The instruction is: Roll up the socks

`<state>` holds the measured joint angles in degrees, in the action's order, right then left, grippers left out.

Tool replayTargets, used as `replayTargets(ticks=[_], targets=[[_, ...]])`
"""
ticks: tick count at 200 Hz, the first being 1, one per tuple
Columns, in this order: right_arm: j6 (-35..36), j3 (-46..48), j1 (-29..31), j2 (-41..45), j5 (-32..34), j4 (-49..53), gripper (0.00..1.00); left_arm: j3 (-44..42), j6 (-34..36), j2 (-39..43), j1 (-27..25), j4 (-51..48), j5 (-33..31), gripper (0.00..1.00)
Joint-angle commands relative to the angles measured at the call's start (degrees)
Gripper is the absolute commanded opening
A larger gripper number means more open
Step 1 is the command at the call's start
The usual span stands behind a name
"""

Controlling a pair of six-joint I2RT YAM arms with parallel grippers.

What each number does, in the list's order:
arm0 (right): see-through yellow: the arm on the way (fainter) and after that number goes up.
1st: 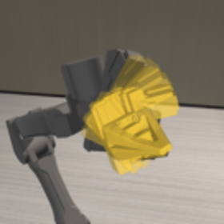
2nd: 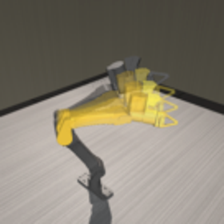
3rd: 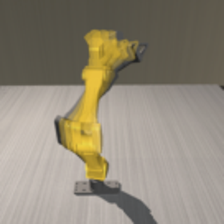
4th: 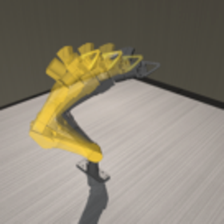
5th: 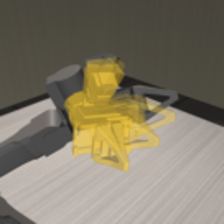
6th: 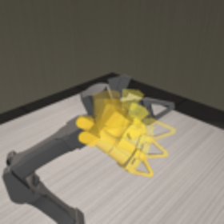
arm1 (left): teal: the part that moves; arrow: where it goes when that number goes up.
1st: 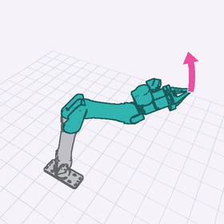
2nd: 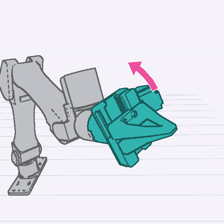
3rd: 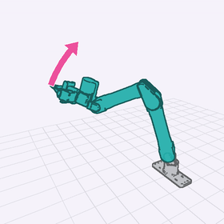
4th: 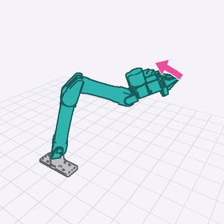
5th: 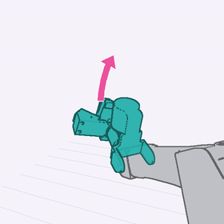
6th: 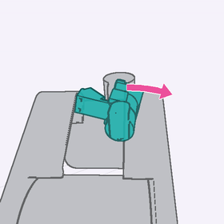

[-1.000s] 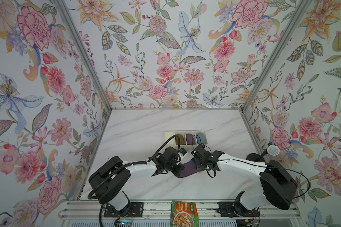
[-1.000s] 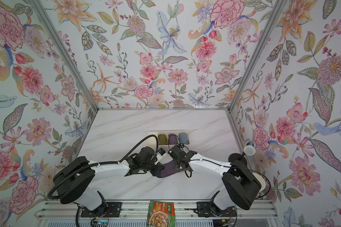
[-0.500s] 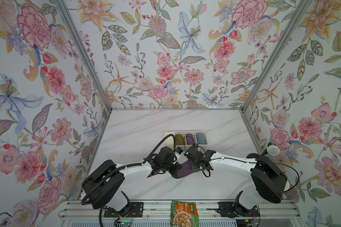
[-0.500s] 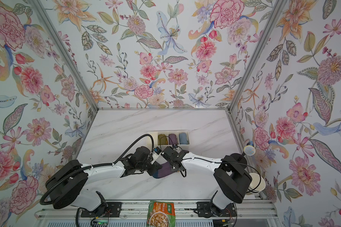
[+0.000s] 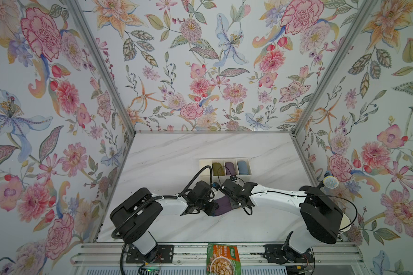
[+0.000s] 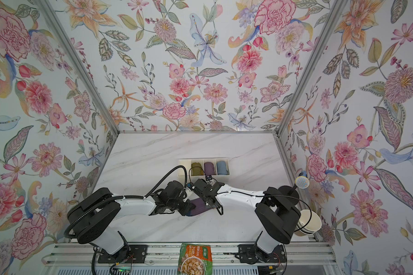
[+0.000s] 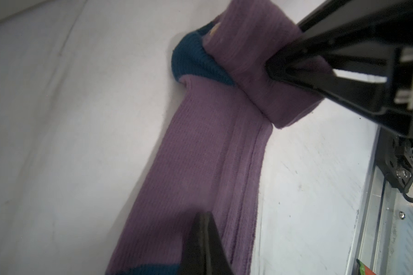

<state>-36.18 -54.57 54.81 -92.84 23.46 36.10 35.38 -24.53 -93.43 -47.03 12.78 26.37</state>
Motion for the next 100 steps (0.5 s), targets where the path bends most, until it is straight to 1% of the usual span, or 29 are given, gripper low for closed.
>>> replayTargets(ticks=[1, 46, 100], targets=[[0.3, -1.7, 0.8, -1.5, 1.1, 2.4, 0.10, -1.3, -0.8, -1.7, 0.8, 0.5, -0.8, 0.00], [0.8, -3.3, 2.0, -3.0, 1.5, 2.8, 0.13, -1.6, -0.8, -1.8, 0.8, 0.9, -0.5, 0.00], [1.0, -4.5, 3.2, -3.7, 1.7, 2.8, 0.19, -1.8, -0.6, -1.7, 0.9, 0.9, -0.4, 0.00]])
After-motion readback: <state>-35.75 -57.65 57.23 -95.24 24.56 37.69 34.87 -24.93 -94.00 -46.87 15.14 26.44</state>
